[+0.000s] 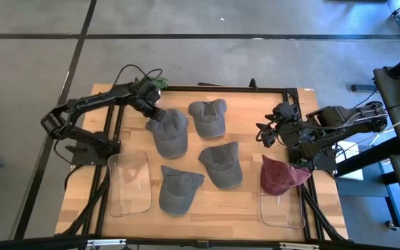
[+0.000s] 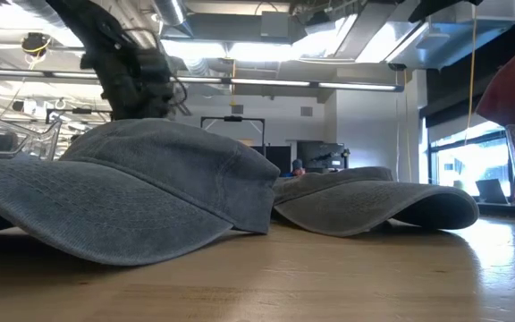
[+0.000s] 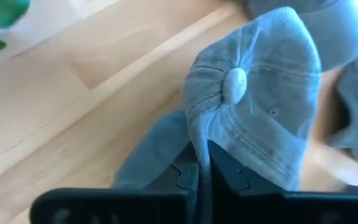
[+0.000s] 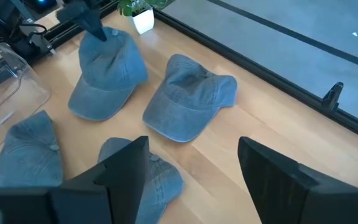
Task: Pick & Place hat
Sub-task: Put the dark blue cap into the left transparent bin
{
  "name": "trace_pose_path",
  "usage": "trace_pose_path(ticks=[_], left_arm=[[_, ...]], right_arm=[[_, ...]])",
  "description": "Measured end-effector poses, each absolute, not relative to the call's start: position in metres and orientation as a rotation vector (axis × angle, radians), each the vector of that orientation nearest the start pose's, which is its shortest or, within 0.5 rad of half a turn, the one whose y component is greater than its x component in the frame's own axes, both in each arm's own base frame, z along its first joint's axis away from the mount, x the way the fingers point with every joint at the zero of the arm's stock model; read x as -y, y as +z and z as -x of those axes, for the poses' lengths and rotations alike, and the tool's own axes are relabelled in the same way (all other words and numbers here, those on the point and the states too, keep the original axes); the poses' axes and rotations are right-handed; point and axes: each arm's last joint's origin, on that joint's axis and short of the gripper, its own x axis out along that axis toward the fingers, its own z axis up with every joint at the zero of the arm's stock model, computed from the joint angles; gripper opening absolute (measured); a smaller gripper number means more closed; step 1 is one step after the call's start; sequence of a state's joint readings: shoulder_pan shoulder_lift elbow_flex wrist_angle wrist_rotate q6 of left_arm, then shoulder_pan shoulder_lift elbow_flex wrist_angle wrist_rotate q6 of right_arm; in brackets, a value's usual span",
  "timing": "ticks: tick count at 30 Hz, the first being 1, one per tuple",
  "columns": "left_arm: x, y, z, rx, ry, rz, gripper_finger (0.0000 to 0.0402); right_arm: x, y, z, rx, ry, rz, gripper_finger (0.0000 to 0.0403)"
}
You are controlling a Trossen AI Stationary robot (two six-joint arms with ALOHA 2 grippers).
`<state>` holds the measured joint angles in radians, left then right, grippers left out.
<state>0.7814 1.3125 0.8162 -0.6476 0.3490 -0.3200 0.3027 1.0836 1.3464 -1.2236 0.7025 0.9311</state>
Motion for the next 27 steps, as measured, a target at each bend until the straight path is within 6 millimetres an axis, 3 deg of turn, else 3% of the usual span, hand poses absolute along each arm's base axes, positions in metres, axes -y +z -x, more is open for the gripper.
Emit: trace_pose_path(ticks=[4,12,16,22,27], left_arm=[[-0.143,0.237,-0.173,-0.848,0.499,0.871,0.0006],[-0.092,0.334,-0.165,-0.692,0.429,0.732,0.0005],[-0.064,0.372,-0.157,-0.626,0.415,0.695,0.0004],[-0.025,0.408,-0.15,-0.543,0.386,0.685,0.0004],[0.007,0.415,-0.147,-0.523,0.387,0.697,0.0003]], right_arm=[[-0.033,0.385,-0.167,-0.599,-0.7,-0.375,0.0247],[-0.032,0.385,-0.167,-0.622,-0.677,-0.304,0.0247],[-0.032,0.385,-0.167,-0.627,-0.673,-0.279,0.0247],[-0.032,0.385,-0.167,-0.629,-0.672,-0.272,0.0247],[-0.033,0.384,-0.167,-0.633,-0.667,-0.273,0.0247]])
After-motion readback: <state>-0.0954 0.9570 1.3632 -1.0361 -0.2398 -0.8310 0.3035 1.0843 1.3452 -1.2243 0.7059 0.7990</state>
